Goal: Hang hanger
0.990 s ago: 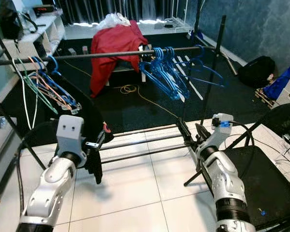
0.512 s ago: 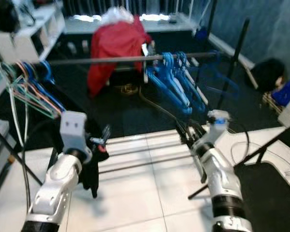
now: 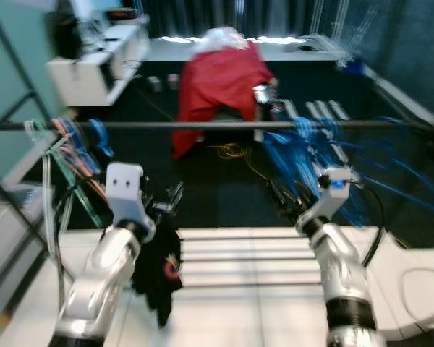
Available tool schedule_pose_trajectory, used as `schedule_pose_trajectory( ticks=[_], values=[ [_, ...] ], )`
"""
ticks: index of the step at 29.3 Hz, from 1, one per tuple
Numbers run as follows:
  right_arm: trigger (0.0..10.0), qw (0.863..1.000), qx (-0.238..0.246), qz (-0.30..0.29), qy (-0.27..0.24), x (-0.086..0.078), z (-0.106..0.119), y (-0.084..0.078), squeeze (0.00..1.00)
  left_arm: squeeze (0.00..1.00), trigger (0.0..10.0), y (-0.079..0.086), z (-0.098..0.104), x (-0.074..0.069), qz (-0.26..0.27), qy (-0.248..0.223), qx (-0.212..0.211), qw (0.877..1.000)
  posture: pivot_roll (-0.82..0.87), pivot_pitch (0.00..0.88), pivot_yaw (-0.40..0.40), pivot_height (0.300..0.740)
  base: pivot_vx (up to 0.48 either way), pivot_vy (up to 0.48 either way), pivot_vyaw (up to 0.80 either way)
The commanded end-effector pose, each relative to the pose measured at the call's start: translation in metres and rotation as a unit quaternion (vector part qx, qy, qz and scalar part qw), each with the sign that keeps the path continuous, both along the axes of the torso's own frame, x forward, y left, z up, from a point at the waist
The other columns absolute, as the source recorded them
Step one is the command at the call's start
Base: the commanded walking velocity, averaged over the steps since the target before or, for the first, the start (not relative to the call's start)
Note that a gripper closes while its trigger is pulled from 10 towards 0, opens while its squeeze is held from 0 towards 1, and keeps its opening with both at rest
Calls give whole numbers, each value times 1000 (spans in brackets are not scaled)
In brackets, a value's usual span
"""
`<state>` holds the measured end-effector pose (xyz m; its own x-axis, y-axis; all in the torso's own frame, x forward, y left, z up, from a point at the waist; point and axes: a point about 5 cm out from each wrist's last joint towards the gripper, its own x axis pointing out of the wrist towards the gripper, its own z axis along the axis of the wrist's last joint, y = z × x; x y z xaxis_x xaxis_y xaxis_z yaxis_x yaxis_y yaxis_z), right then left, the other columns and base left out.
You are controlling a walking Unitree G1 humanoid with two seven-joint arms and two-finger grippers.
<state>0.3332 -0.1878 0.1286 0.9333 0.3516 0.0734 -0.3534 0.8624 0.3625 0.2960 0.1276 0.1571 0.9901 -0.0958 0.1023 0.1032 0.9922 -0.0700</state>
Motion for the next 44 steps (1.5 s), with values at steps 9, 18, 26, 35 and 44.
schedule_pose_trajectory(
  ticks=[9, 18, 26, 35, 44],
  values=[
    [10000, 1000, -5, -13, 20, -4, -7, -8, 0, 0, 10000, 8, -12, 2, 83, 43, -24, 995, -61, 16, -21, 740, 0, 0, 0],
    [10000, 1000, -6, -15, 17, -5, -7, -7, 0, 0, 10000, 8, -31, 7, 99, 100, 9, 990, -74, 16, -12, 740, 0, 0, 0],
    [10000, 1000, -6, -15, 17, -6, -7, -7, 0, 0, 10000, 1, -34, 15, 80, 97, 65, 990, -78, 15, -11, 740, 0, 0, 0],
    [10000, 1000, -5, -18, 18, -7, -7, -7, 0, 0, 10000, -4, -42, 21, 60, 109, 143, 982, -85, 16, -9, 740, 0, 0, 0],
    [10000, 1000, -1, -21, 17, -8, -8, -7, 0, 0, 0, 15, -61, 30, 77, 171, 349, 918, -93, 14, 1, 740, 0, 0, 0]
  ],
)
